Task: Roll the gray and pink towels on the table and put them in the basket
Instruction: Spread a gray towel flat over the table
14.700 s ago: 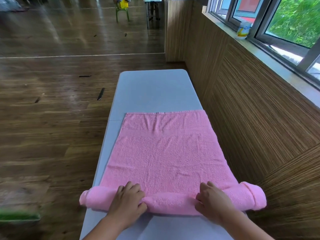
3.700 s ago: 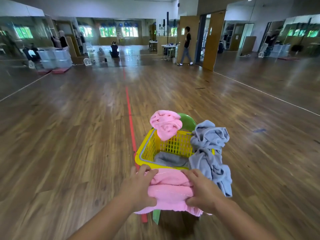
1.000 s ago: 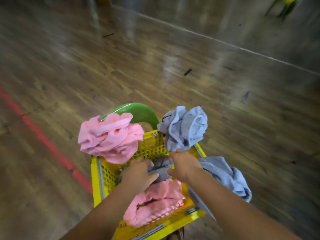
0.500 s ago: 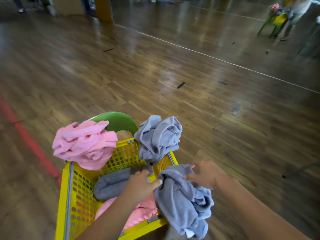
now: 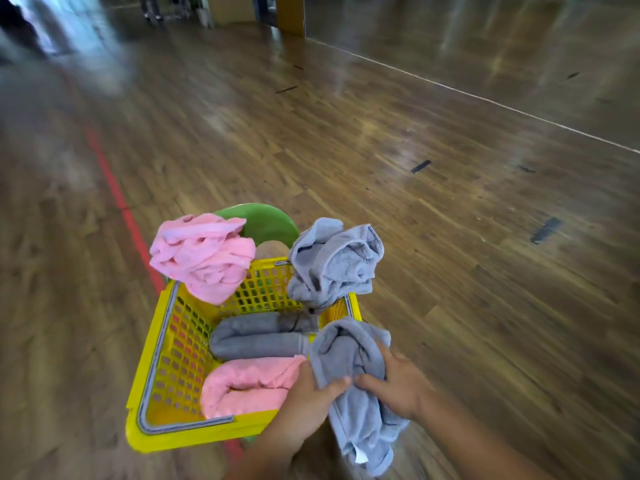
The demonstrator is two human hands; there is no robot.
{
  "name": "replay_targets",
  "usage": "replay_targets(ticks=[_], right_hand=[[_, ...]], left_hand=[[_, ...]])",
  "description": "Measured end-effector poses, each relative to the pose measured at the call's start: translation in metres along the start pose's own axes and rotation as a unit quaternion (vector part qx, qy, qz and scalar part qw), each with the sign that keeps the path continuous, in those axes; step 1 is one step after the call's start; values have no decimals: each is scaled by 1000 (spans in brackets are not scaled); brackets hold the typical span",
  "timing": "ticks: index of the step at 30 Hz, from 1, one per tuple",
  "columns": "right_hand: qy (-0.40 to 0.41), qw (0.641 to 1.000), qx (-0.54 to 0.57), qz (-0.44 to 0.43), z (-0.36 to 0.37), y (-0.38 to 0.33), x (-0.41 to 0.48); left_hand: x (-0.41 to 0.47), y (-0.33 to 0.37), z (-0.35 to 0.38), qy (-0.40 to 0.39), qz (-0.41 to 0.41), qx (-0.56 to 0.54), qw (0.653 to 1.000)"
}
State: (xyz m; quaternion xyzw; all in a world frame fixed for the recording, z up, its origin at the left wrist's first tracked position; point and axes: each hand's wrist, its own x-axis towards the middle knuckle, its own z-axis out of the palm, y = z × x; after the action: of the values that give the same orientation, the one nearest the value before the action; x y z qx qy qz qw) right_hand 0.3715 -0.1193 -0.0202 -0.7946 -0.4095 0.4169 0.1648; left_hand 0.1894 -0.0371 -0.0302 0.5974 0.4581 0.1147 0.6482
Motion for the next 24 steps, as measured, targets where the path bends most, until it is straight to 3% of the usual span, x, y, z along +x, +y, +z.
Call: replay_targets(ticks=[6,9,17,24], right_hand=[[72,986,147,44,-3,-6,-6],[107,974,194,45,-2,-11,-21],[253,911,325,37,-11,-33,-87],[430,820,371,69,-26,-22,-207]], left_hand=[[6,5,32,20,-17,-134,991],[2,18,31,1,14,-162,987],[-16,61,21,-110,102,-126,980],[-74,109,87,-309,140,-102,935]])
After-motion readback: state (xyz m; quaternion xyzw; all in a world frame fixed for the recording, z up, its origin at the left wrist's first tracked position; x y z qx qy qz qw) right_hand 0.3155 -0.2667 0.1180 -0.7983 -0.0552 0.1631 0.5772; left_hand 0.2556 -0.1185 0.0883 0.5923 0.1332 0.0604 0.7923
